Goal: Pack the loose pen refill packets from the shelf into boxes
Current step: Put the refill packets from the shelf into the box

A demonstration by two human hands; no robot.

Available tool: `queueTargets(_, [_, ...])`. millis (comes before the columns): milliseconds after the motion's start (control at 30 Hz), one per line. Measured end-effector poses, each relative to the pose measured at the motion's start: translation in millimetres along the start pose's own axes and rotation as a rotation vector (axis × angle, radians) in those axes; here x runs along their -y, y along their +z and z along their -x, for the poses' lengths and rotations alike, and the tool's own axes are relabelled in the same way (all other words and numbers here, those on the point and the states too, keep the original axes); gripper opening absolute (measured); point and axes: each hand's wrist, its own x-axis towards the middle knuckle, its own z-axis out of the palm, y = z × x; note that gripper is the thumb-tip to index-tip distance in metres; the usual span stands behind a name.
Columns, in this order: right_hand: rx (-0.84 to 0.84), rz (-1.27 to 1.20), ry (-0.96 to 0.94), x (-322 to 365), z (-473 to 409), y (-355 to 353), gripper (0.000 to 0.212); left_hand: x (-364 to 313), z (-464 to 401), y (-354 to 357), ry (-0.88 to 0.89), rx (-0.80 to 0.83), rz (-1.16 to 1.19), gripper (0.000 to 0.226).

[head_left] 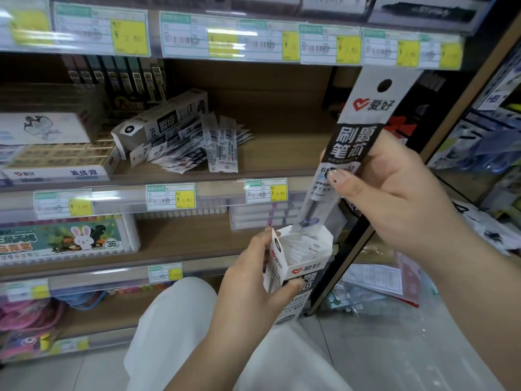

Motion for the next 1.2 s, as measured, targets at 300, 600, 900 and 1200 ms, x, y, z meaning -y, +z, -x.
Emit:
queueTargets(300, [0.101, 0.002, 0.033, 5.1, 1.0, -1.4, 0.03, -1.4, 0.6, -0.8, -0.001, -0.006, -0.006, 0.068])
queueTargets(600, [0.185, 0.139, 0.225, -12.5, -1.1, 7.0, 0.034, -1.6, 0.8, 0.1, -0.021, 0.001, 0.025, 0.066])
queueTargets(900, [0.346, 0.301, 0.467, -22.7, -3.0, 12.1, 0.02, -0.5, 0.3, -0.6, -0.036, 0.0, 0.029, 0.065])
queueTargets(1200, [0.31, 0.306, 0.413, -14.6, -14.2, 1.4, 0.007, 1.2, 1.6, 1.4, -0.047, 0.021, 0.011, 0.071])
